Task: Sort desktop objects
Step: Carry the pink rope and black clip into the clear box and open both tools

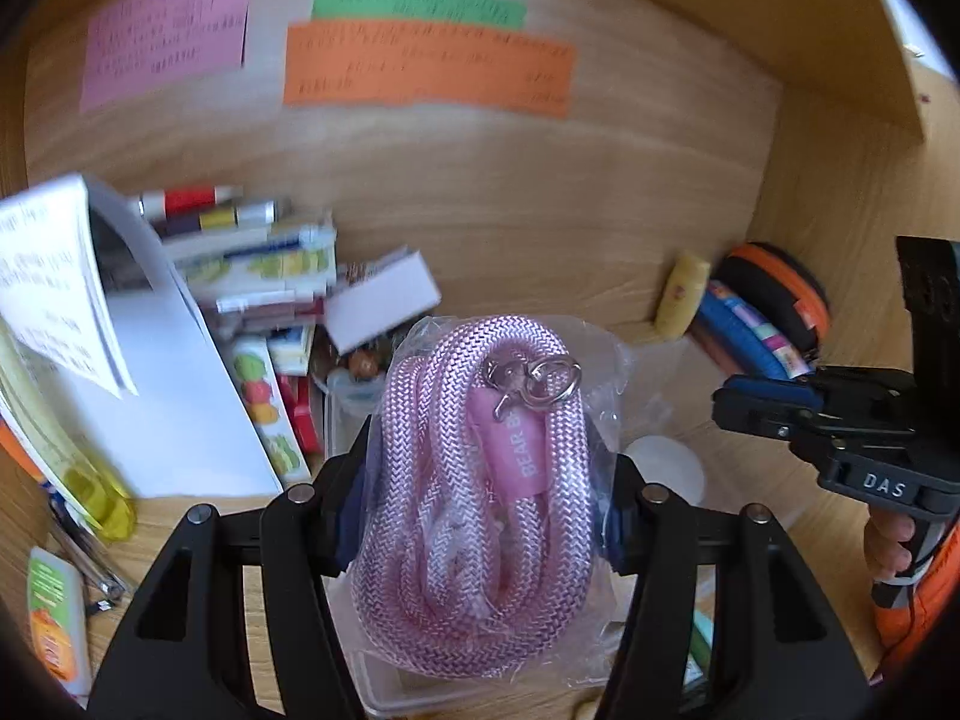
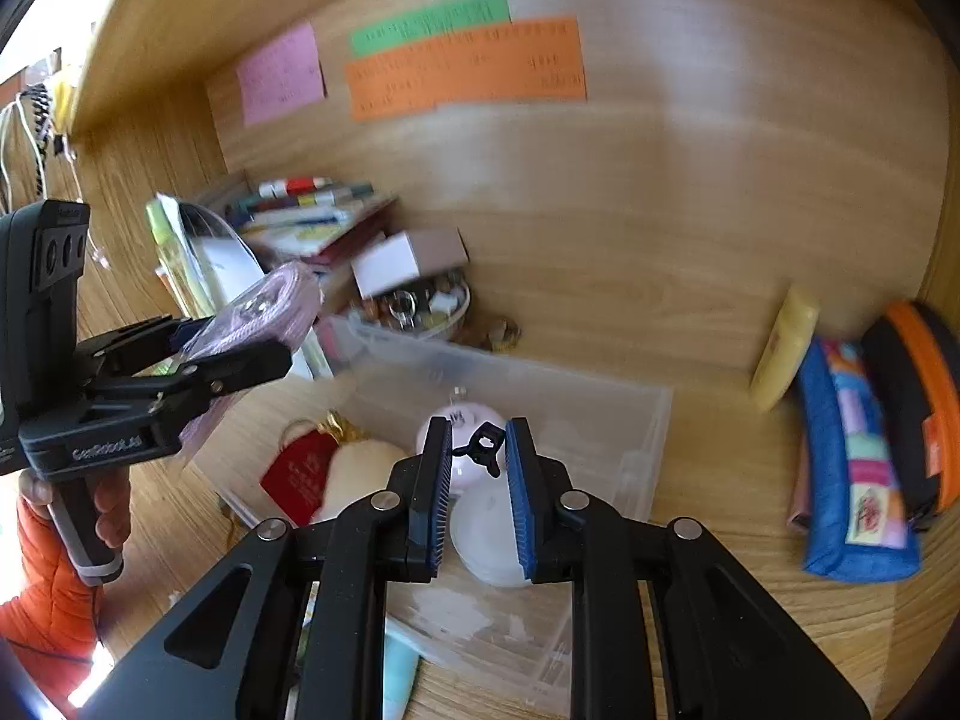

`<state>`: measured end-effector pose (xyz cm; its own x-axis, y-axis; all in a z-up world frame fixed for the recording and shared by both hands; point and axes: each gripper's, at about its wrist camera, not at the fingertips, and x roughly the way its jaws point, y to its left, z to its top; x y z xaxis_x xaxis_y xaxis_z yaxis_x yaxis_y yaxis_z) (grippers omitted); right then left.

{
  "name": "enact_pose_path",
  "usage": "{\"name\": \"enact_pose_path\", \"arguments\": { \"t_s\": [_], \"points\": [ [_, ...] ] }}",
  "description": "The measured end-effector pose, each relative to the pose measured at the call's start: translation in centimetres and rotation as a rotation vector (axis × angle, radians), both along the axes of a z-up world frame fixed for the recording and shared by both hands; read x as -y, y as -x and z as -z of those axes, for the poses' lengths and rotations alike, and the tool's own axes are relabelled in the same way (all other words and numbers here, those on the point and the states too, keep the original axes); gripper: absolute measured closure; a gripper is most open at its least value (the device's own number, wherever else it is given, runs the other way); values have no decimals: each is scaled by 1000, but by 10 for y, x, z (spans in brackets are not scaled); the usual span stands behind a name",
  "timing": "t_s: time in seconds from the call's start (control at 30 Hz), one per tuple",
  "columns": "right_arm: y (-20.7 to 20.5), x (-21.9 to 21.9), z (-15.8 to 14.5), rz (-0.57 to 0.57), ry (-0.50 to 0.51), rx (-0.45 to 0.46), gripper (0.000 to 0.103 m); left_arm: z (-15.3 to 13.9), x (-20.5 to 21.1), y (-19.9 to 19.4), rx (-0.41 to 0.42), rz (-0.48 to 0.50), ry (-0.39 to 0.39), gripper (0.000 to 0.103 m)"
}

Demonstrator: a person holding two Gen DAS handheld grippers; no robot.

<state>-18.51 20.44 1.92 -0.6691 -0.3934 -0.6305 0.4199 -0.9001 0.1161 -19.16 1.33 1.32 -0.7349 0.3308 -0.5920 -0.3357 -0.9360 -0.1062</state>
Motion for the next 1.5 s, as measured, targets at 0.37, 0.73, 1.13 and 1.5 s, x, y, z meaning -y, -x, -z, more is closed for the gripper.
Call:
{"name": "enact_pose_path", "arguments": {
  "t_s": [0.37, 0.73, 1.13, 1.5],
  "points": [
    [8, 6, 25, -26, -51, 57, 87, 28, -9, 9, 52, 4, 61, 44],
    [8, 15, 33, 6, -138, 4, 87, 37, -12, 11, 95, 35, 62, 43],
    [8, 19, 35, 13, -190, -24, 81, 25, -15, 0, 22, 34, 76, 26],
    [-3, 20, 26, 9, -156, -70, 46, 6, -8, -13, -27, 55, 38, 10]
  ]
}}
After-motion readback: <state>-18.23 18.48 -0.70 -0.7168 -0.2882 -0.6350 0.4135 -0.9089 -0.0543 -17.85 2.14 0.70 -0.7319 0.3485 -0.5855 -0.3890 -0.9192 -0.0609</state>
